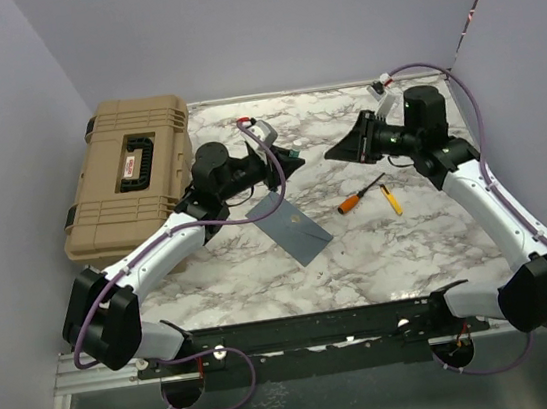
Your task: Place the letter into the envelope and seal it
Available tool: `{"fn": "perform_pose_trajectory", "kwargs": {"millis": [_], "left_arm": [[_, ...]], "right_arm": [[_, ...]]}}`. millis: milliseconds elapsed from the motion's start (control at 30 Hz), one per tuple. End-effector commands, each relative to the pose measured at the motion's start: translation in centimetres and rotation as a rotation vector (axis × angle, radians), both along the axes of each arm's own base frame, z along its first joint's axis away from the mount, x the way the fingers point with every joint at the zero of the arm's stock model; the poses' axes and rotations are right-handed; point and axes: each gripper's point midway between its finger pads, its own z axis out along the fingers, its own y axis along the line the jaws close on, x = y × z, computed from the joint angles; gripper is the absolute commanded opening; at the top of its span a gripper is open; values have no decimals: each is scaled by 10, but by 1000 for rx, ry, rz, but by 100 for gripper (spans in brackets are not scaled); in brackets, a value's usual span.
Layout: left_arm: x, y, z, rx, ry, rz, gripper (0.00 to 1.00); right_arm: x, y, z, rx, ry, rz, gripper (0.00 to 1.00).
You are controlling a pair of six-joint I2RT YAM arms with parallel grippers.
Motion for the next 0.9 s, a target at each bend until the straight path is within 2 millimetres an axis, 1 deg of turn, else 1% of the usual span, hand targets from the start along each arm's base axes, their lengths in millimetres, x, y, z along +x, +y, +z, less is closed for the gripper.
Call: {"fn": "perform_pose_trajectory", "kwargs": {"millis": [0, 100, 267, 633, 867], "left_arm": [[-3, -7, 15, 23, -102, -52, 0], [-2, -7, 17, 21, -104, -45, 0], [-5, -8, 16, 22, -104, -61, 0], [-6, -8, 22, 25, -141, -70, 0], [-9, -11, 23, 21, -137, -91, 0]], "right_arm": [[-24, 25, 60, 203, -60, 197, 1], [-27, 28, 75, 261, -72, 218, 1], [-26, 32, 87, 307, -83, 241, 1], [-11, 37, 83, 302, -64, 246, 1], [-9, 42, 84, 311, -59, 269, 1]]}}
